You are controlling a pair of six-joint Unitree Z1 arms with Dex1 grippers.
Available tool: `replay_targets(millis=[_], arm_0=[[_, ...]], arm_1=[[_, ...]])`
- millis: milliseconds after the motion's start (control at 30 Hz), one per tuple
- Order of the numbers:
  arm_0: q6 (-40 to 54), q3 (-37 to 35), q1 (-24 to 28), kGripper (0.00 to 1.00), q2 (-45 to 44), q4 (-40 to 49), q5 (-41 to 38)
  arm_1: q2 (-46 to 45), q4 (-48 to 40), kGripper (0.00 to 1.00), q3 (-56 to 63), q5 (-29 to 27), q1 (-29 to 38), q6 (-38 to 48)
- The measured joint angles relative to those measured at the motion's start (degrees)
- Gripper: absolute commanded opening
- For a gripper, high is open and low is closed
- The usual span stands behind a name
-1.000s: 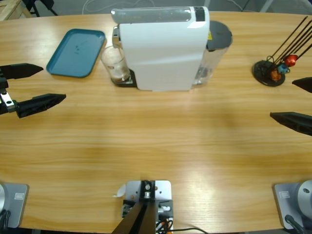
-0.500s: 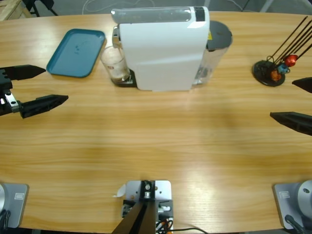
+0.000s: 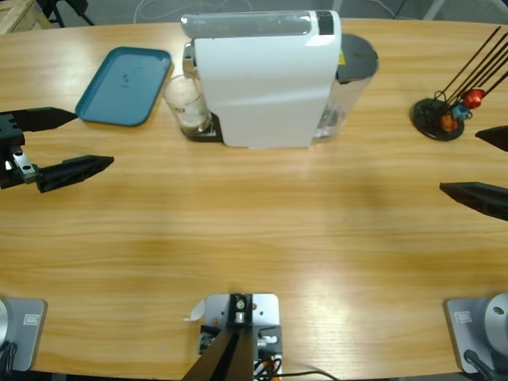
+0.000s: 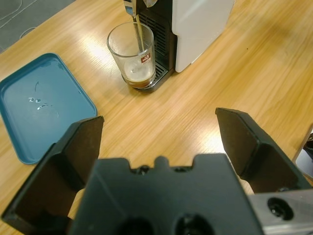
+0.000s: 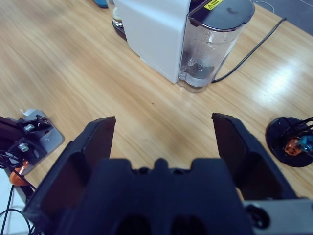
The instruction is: Pour coffee
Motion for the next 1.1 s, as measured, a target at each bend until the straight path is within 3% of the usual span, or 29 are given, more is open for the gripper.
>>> replay_targets(millis=[1100], arm_0=[[-0.5,0.3,0.0,1.0,1.2,-1.4,0.5]], arm_1=[[0.0,0.0,0.846,0.1,0.0,0.0,0.0]])
